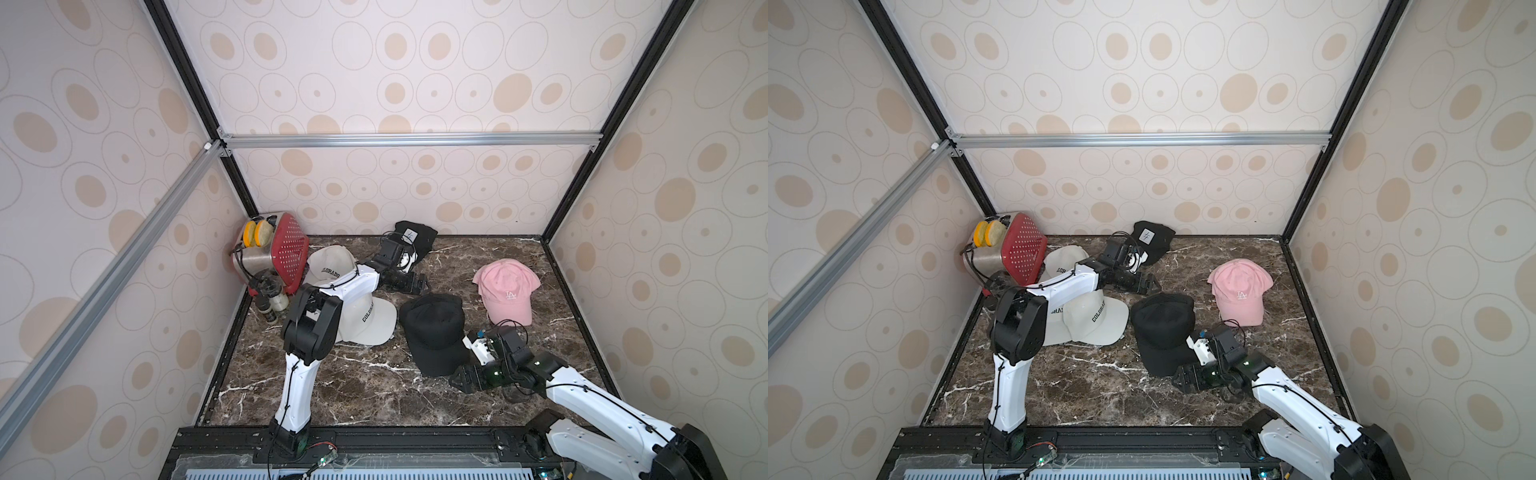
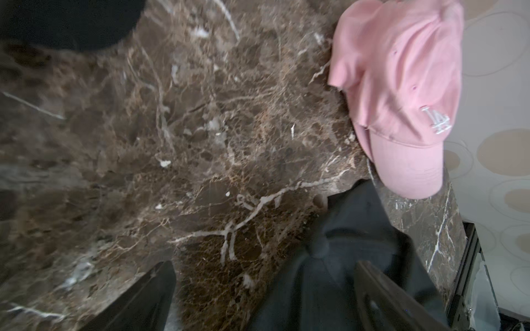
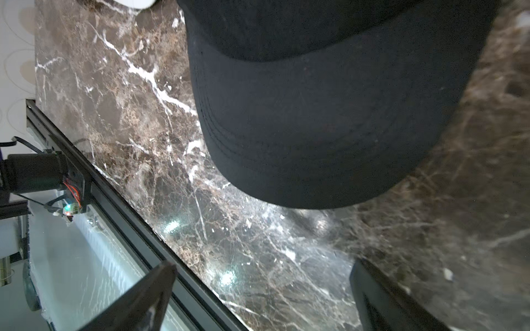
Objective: Stack the baseball caps by color
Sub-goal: Place the baseball cap on the baseball cap.
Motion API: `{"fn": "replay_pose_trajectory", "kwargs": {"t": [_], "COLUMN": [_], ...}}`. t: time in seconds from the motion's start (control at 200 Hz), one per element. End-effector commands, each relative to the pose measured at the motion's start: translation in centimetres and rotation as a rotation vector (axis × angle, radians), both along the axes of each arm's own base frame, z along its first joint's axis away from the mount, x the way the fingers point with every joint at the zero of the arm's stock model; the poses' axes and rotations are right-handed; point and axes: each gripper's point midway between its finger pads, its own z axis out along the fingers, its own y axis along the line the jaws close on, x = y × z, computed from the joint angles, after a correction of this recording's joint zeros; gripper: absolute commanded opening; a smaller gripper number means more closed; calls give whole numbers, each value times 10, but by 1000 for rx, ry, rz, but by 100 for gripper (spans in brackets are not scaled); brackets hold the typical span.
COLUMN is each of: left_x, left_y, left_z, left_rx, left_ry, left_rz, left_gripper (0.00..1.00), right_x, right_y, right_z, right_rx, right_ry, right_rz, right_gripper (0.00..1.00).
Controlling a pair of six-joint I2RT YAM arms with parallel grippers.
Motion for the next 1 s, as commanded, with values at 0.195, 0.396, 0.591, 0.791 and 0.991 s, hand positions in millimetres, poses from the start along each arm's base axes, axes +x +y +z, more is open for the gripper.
{"fn": "replay_pose_trajectory", "kwargs": {"t": [0.195,0.396,0.591,0.791,0.991], "left_x": [10,9,6,2,0], "left_y": [-26,-28,-29,-32,-36], "left_z": [-2,-10,-15,-15,-10], "left_rx": [-133,-135,-129,-129,-133], "left_ry": [66,84,93,94,86], "left_rz": [-1,-10,-20,-40,-61], "left_gripper": [99,99,99,99,99], "right_x": [8,9,16,30,26], "right_y": [34,49,56,51,60], "right_z": [-3,-11,-8,-3,-5], "right_rx": [87,70,62,35,58], "right_ry": [-100,-118,-167,-230,-197], "right_rz": [92,146,155,102,141], "right_gripper": [100,99,99,99,99]}}
